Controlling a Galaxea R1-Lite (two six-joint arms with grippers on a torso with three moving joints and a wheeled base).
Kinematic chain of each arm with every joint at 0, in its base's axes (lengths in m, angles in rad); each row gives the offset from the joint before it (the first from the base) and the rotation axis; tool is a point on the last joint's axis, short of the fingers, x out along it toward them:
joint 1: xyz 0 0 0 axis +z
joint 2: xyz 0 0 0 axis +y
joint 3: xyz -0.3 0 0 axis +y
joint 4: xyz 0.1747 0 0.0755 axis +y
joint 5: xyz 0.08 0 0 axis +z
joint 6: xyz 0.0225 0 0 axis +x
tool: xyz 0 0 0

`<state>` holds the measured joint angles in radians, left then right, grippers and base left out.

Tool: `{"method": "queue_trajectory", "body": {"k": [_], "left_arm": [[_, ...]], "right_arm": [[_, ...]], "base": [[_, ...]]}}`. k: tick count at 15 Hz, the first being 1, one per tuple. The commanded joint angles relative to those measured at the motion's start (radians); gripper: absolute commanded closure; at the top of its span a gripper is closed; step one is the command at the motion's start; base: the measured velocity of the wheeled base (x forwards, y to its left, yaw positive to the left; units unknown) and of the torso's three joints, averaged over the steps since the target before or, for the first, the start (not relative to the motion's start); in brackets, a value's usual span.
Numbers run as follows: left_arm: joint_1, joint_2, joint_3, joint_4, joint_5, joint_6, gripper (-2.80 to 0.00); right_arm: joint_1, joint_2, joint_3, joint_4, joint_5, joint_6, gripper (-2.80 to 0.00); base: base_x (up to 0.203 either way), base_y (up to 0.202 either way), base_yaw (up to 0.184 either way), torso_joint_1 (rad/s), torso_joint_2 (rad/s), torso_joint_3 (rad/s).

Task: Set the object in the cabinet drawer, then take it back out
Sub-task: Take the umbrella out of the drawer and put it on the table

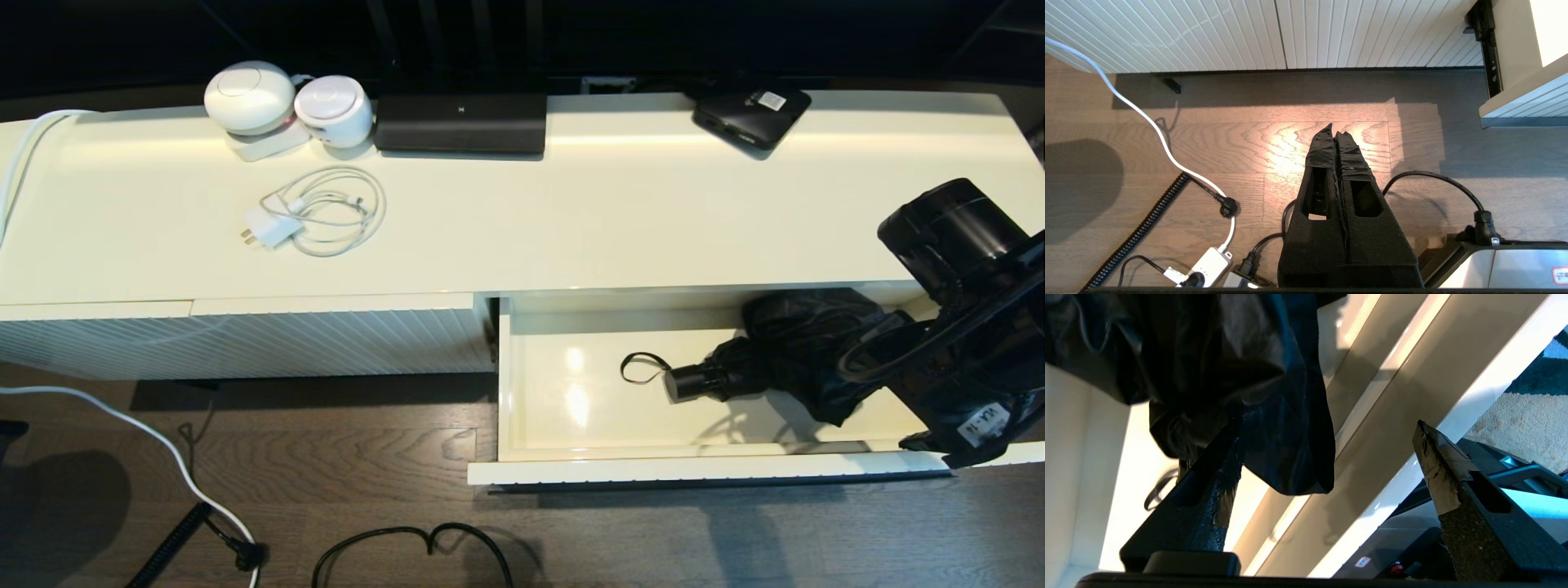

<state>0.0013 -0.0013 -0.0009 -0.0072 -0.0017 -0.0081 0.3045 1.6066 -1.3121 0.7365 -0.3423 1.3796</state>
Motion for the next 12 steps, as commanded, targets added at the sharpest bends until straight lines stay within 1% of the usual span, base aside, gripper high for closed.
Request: {"method": "queue_trajectory", "body": {"k": [1,2,5,10,12], "left_arm": [[0.0,0.0,-0.001,0.0,0.0,-0.001,0.0],[0.0,-0.002,0.001,0.0,0.0,-0.001,0.0],[0.0,-0.002,0.0,0.0,0.0,-0.001,0.0],[0.0,-0.002,0.001,0.0,0.0,-0.001,0.0],[0.0,-0.002,0.001,0.0,0.0,-0.001,0.0]], "right_arm": [[-0.037,0.007,0.005,-0.024,-0.001,0.004,-2.8],[-0.044,0.007,0.007,-0.039,-0.001,0.002,-2.8],[-0.048,0.015,0.039,-0.142,0.008,-0.015,-2.8],[-0.049,0.026,0.073,-0.184,0.008,-0.026,-2.8],[-0.059,0.053,0.092,-0.256,0.007,-0.048,-2.8]], "base": [[0.0,0.0,0.0,0.0,0.0,0.0],[0.0,0.0,0.0,0.0,0.0,0.0],[0.0,0.0,0.0,0.0,0.0,0.0],[0.0,0.0,0.0,0.0,0.0,0.0],[0.0,0.0,0.0,0.0,0.0,0.0]]}}
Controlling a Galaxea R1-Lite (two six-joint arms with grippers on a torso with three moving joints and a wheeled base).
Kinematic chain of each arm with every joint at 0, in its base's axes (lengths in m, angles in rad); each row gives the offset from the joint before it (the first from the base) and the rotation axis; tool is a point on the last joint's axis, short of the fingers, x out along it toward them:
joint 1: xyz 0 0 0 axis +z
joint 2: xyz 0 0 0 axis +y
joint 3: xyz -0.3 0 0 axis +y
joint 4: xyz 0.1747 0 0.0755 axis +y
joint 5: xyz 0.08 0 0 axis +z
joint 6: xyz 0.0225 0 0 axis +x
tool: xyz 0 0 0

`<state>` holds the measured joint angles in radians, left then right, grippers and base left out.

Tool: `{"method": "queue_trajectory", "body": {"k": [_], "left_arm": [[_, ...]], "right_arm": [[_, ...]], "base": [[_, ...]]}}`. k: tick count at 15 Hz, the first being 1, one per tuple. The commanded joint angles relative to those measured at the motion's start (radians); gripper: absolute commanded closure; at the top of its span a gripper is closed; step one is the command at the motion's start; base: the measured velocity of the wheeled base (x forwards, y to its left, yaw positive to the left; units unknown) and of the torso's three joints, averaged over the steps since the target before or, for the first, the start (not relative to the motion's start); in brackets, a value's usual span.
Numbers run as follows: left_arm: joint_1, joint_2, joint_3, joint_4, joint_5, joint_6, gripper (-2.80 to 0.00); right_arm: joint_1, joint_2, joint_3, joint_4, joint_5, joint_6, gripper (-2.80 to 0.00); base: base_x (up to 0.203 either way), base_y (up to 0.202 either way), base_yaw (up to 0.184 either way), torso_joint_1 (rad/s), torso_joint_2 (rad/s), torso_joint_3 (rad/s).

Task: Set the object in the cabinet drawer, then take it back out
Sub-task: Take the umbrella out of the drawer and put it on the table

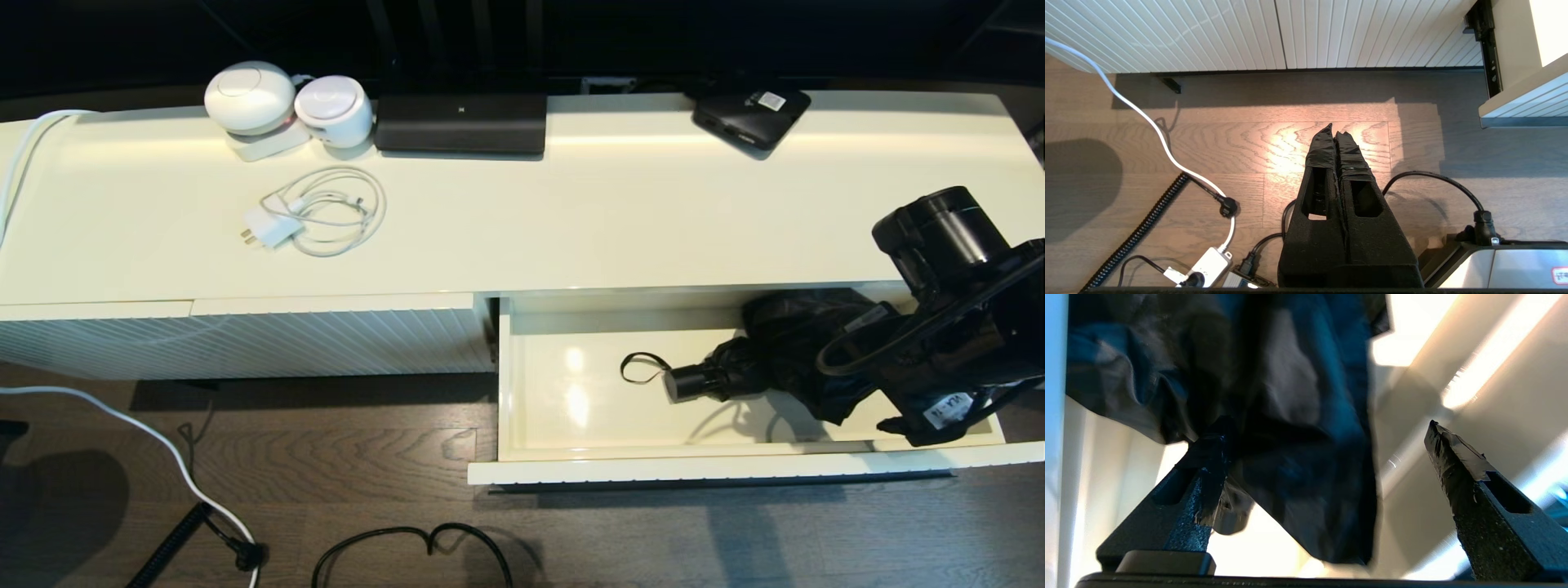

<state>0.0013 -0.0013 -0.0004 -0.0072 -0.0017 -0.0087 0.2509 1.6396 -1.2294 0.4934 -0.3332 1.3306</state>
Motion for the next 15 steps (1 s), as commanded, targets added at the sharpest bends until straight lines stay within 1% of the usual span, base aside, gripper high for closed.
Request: {"method": "queue_trajectory", "body": {"k": [1,5,9,14,15], "left_arm": [[0.0,-0.002,-0.001,0.0,0.0,0.0,0.0],[0.0,-0.002,0.0,0.0,0.0,0.0,0.0],[0.0,-0.002,-0.001,0.0,0.0,0.0,0.0],[0.0,-0.002,-0.001,0.0,0.0,0.0,0.0],[0.0,-0.002,0.0,0.0,0.0,0.0,0.0]], "right_arm": [[-0.007,0.033,0.004,-0.02,-0.004,-0.003,-2.8],[-0.027,0.071,0.017,-0.056,-0.007,-0.003,-2.8],[-0.053,0.085,0.017,-0.058,-0.007,-0.005,-2.8],[-0.058,0.085,0.014,-0.058,-0.007,-0.013,-2.8],[-0.056,0.082,0.014,-0.057,-0.008,-0.017,0.0]], "base": [[0.0,0.0,0.0,0.0,0.0,0.0],[0.0,0.0,0.0,0.0,0.0,0.0],[0.0,0.0,0.0,0.0,0.0,0.0],[0.0,0.0,0.0,0.0,0.0,0.0],[0.0,0.0,0.0,0.0,0.0,0.0]]}}
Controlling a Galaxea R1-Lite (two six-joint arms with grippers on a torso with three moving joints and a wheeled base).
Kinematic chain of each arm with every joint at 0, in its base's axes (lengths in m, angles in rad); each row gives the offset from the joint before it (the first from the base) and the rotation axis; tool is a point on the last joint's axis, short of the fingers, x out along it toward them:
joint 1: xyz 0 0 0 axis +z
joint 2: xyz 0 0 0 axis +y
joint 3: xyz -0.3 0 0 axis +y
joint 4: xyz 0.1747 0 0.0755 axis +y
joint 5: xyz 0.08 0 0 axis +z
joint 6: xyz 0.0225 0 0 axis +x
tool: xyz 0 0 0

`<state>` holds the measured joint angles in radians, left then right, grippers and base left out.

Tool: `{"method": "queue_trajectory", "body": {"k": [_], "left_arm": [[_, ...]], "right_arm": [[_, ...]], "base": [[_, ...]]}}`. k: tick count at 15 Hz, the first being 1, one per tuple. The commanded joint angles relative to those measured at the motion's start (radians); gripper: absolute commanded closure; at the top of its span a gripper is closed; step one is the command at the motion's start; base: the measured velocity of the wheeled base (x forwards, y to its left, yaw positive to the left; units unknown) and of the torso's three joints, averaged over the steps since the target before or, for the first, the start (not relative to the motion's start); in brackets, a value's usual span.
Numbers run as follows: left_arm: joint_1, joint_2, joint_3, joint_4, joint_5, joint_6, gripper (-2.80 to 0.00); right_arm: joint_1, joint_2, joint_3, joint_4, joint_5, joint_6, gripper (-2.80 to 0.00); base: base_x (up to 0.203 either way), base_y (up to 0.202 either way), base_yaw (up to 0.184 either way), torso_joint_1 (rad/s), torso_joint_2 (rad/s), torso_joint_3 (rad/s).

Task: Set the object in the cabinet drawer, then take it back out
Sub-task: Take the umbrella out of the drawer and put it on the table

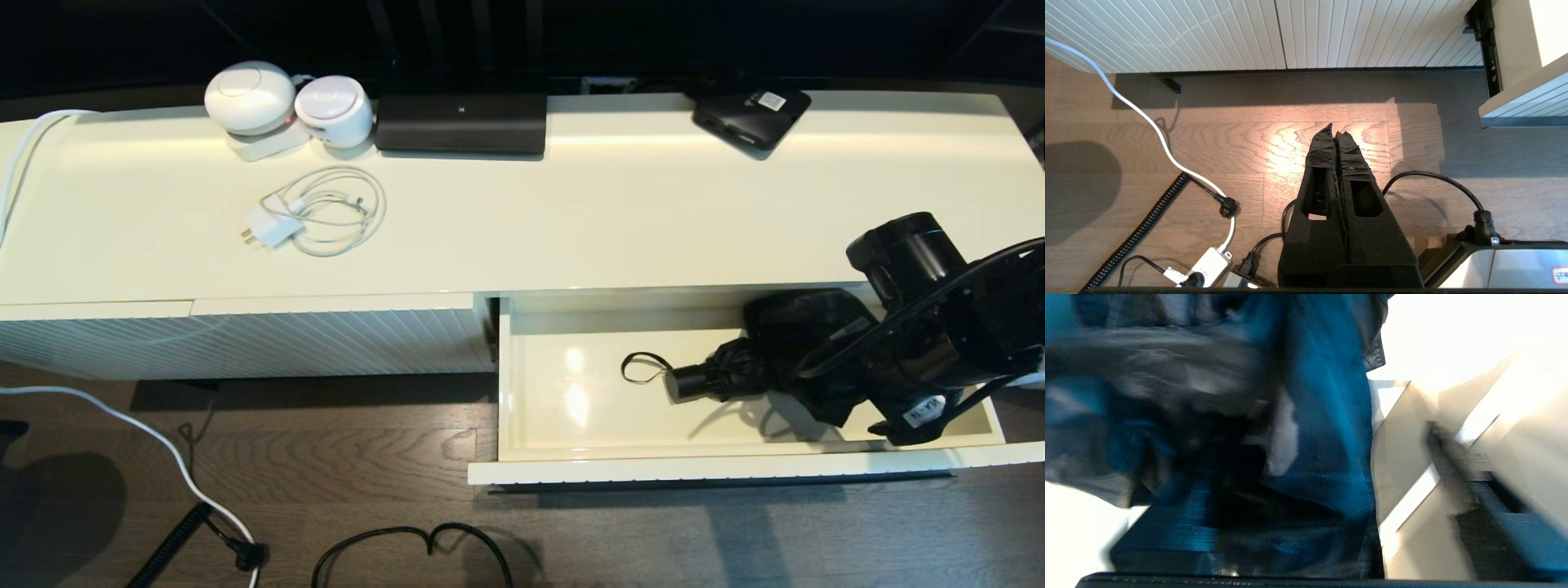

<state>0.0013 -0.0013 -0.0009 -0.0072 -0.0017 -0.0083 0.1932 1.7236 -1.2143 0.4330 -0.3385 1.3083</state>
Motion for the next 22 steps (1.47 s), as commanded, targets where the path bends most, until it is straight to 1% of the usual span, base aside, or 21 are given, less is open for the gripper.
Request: {"method": "queue_trajectory", "body": {"k": [1,9,14,19,22], "left_arm": [[0.0,-0.002,0.0,0.0,0.0,-0.001,0.0],[0.0,-0.001,-0.001,0.0,0.0,-0.001,0.0],[0.0,-0.002,-0.001,0.0,0.0,-0.001,0.0],[0.0,-0.002,-0.001,0.0,0.0,-0.001,0.0],[0.0,-0.002,0.0,0.0,0.0,-0.001,0.0]], "right_arm": [[0.002,-0.003,-0.001,0.004,-0.002,0.003,0.0],[0.002,-0.009,0.004,0.006,0.006,0.009,0.0],[0.014,-0.021,0.032,0.006,0.005,0.004,0.0],[0.03,-0.114,0.034,0.013,0.003,0.0,0.0],[0.06,-0.174,0.033,0.016,-0.002,-0.005,0.0]], "base": [[0.0,0.0,0.0,0.0,0.0,0.0],[0.0,0.0,0.0,0.0,0.0,0.0],[0.0,0.0,0.0,0.0,0.0,0.0],[0.0,0.0,0.0,0.0,0.0,0.0],[0.0,0.0,0.0,0.0,0.0,0.0]]}}
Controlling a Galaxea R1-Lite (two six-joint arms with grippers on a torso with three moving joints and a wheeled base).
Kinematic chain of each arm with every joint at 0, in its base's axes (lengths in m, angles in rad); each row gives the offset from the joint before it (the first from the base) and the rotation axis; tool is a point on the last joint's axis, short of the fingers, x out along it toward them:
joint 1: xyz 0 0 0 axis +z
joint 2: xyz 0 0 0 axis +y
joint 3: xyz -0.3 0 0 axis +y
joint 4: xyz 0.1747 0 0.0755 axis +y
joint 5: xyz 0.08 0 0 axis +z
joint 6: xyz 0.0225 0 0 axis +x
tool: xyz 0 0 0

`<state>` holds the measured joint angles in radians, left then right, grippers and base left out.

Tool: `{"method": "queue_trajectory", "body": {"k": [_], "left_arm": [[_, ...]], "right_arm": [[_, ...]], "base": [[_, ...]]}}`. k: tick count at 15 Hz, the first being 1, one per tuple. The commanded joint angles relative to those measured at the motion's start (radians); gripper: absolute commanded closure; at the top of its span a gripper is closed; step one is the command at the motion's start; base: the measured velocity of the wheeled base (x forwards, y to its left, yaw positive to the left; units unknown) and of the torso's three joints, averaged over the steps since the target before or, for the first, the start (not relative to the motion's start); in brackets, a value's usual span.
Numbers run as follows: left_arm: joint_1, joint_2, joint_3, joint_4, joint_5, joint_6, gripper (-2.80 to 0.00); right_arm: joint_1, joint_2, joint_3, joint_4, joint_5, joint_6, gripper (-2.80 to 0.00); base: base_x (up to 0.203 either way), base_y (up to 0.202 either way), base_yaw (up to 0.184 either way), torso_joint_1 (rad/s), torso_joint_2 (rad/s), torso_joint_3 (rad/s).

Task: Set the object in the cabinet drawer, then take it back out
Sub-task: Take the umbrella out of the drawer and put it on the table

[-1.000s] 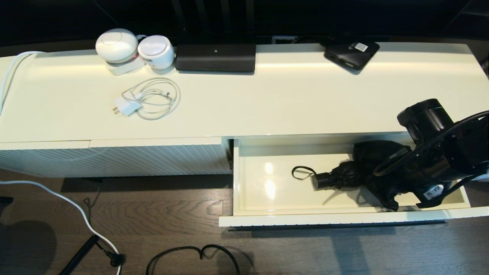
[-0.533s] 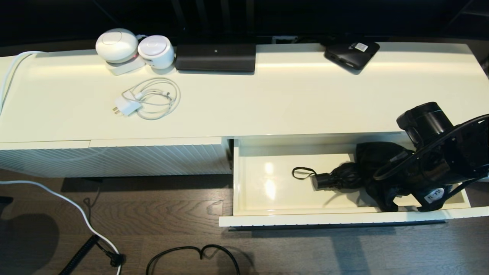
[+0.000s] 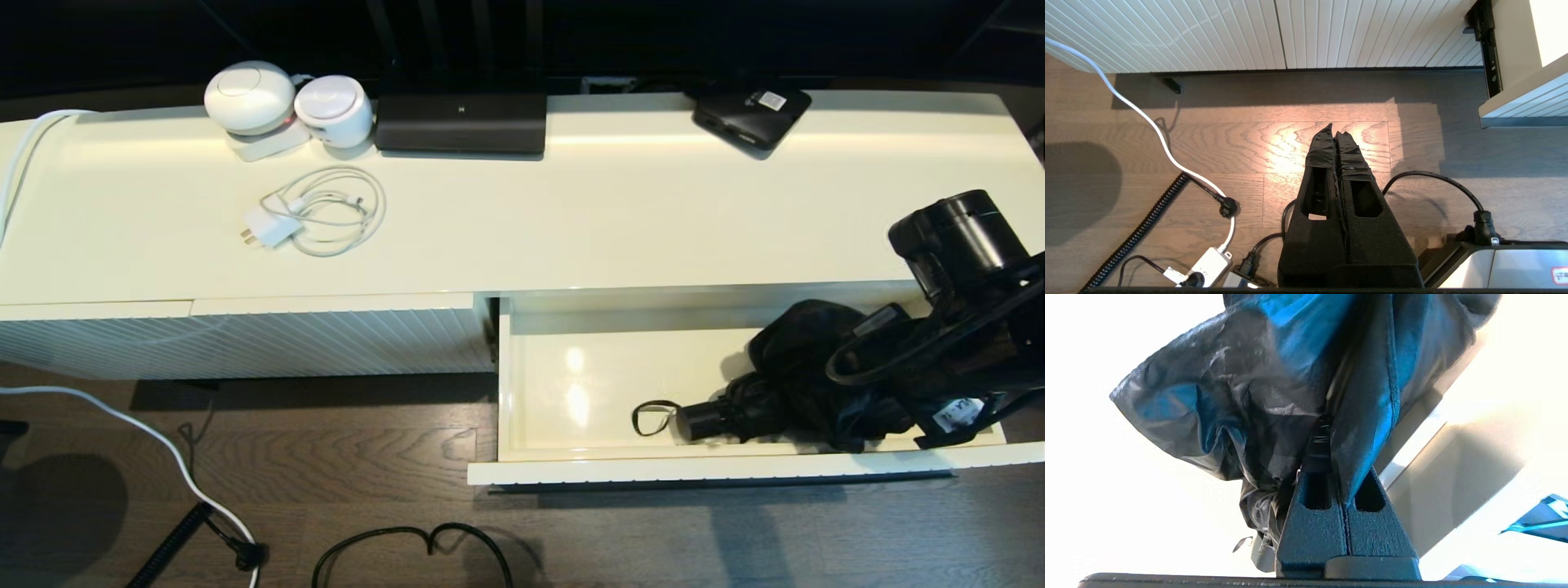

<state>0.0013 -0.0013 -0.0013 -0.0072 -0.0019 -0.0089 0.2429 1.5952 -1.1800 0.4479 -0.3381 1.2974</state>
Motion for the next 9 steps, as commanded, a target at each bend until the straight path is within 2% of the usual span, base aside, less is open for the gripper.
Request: {"method": "queue_trajectory", "body": {"k": [1,6,9], "left_arm": [[0.0,-0.001,0.001,0.0,0.0,0.0,0.0],[0.0,-0.002,0.001,0.0,0.0,0.0,0.0],[0.0,-0.002,0.001,0.0,0.0,0.0,0.0]], "right_arm": [[0.014,-0.056,-0.001,0.002,-0.002,0.006,0.0],[0.024,-0.111,-0.014,0.025,-0.004,0.003,0.0],[0.031,-0.183,-0.083,0.094,-0.005,-0.026,0.0]], "base": [[0.0,0.0,0.0,0.0,0.0,0.0],[0.0,0.0,0.0,0.0,0.0,0.0],[0.0,0.0,0.0,0.0,0.0,0.0]]}}
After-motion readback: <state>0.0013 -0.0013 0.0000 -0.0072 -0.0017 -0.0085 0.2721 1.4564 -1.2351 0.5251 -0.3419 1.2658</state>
